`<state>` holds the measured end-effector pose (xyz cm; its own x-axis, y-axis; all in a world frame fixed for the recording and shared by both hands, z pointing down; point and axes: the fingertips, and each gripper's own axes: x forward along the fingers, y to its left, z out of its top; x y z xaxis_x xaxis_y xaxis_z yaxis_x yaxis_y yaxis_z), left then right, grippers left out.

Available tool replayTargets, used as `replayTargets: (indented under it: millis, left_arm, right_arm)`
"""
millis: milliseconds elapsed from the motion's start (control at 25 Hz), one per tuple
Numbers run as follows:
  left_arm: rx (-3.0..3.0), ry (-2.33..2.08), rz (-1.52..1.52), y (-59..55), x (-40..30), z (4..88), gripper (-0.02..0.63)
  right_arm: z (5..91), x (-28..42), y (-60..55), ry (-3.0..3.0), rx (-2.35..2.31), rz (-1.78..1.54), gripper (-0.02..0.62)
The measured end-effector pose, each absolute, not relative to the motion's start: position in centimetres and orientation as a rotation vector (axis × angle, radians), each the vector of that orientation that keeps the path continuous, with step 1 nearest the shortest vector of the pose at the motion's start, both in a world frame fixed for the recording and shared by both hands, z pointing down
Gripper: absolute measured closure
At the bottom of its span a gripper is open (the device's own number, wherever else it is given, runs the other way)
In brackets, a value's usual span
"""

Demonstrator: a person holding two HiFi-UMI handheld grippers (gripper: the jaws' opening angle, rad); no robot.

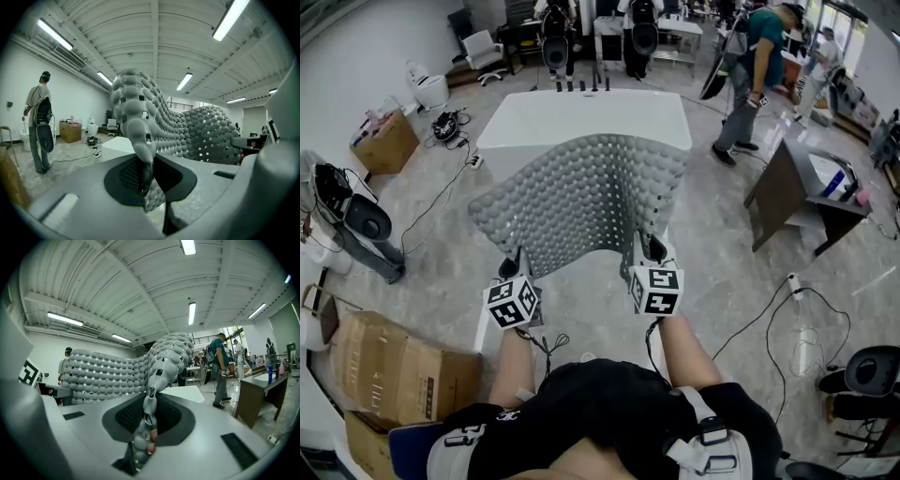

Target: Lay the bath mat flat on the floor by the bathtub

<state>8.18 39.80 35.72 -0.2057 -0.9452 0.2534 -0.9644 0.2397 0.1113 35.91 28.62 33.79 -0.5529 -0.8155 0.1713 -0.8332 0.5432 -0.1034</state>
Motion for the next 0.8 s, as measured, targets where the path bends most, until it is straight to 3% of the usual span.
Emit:
replayTargets:
  millis: [800]
  left_arm:
    - [1.820, -2.197, 0.108, 36.8, -0.6, 36.9, 0.563]
  right_arm:
    - [34.0, 27.7, 27.0, -2.633, 1.471, 0.248, 0.546]
